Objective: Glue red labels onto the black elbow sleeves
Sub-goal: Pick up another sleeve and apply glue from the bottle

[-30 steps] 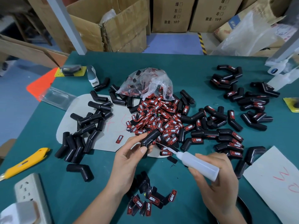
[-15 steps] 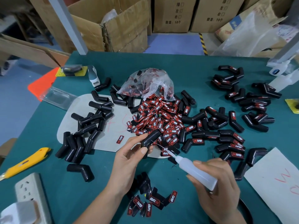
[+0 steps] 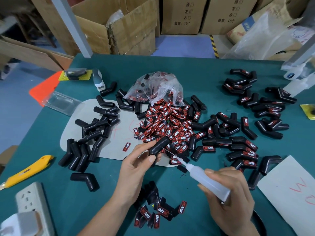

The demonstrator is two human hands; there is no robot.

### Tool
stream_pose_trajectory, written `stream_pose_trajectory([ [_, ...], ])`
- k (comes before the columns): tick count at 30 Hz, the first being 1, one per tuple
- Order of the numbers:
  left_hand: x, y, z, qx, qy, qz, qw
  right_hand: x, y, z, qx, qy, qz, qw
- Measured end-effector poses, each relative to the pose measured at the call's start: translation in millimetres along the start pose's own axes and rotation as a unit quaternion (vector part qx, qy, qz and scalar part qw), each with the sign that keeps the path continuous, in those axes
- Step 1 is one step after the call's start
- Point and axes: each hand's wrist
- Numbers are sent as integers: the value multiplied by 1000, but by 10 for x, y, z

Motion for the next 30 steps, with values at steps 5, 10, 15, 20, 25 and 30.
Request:
stream_pose_trajectory([
  [5, -2, 3, 1, 2, -1, 0, 1000, 17, 17, 12, 6, -6, -2, 1000],
  [10, -2, 5, 6, 0, -2, 0, 1000, 4, 4, 7, 0, -2, 1, 1000],
  [15, 6, 1, 1, 7, 2, 5, 1000, 8, 16, 16, 5, -4, -3, 1000],
  [20, 24, -4, -3, 9, 6, 8, 1000, 19, 5, 6, 2, -4, -4, 1000],
  [25, 16, -9, -7, 10, 6, 9, 1000, 15, 9, 2, 1, -9, -2, 1000],
  [30, 13, 7, -2, 12, 5, 7, 1000, 23, 3, 17, -4, -8, 2, 1000],
])
Point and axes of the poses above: each hand's wrist, its own z-axis away from the middle knuckle, its own y-axis out of the palm, x = y × z, and after that the axes turned 9 degrees about z, right-handed
